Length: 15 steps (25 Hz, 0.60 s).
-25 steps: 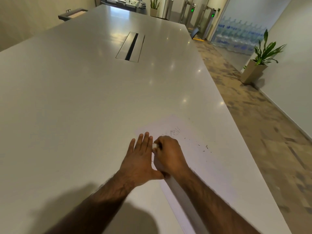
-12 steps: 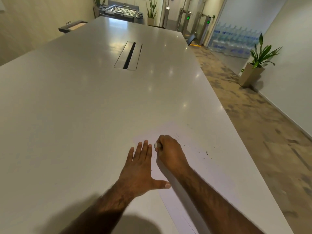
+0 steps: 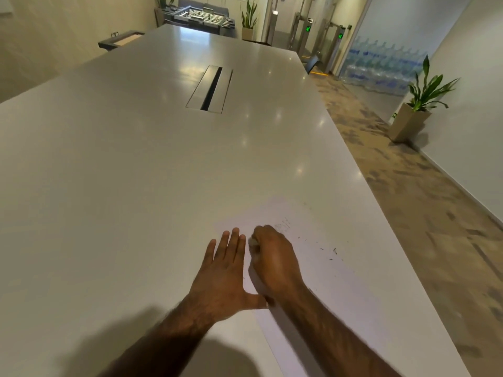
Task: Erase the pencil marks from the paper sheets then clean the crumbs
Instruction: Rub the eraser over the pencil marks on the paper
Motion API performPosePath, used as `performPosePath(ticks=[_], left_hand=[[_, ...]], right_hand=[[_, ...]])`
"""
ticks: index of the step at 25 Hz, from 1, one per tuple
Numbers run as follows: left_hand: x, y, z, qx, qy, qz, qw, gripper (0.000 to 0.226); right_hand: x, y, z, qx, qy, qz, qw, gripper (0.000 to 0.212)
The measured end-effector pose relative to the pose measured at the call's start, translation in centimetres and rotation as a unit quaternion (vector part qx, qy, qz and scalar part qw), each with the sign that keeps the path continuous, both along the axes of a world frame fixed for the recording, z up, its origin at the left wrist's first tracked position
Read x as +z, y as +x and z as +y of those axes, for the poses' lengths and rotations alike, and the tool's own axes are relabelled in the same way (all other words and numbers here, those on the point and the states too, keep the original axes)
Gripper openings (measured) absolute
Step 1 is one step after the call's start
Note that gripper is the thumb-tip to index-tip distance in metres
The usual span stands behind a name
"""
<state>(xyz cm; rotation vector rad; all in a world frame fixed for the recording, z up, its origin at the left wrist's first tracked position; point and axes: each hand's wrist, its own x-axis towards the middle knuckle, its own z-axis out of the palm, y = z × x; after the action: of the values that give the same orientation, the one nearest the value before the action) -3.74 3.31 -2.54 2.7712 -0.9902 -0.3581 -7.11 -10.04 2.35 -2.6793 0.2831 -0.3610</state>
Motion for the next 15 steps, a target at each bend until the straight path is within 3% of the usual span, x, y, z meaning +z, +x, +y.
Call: performPosePath(ticks=[4, 10, 15], left_hand=[[0.0, 0.1, -0.3, 0.001, 0.004, 0.012, 1.0, 0.136], [0.4, 0.1, -0.1, -0.001, 0.012, 0.016, 1.0, 0.139], [-0.1, 0.2, -0.1, 0.004, 0.009, 0.003, 1.0, 0.136]], right_hand=[[-1.4, -3.8, -1.0, 0.012, 0.018, 0.019, 1.0, 0.047], [0.1, 0.5, -0.5, -0.027, 0.016, -0.022, 0.999, 0.02], [-1.5, -4.7, 0.3, 0.011, -0.008, 0.019, 1.0, 0.041]])
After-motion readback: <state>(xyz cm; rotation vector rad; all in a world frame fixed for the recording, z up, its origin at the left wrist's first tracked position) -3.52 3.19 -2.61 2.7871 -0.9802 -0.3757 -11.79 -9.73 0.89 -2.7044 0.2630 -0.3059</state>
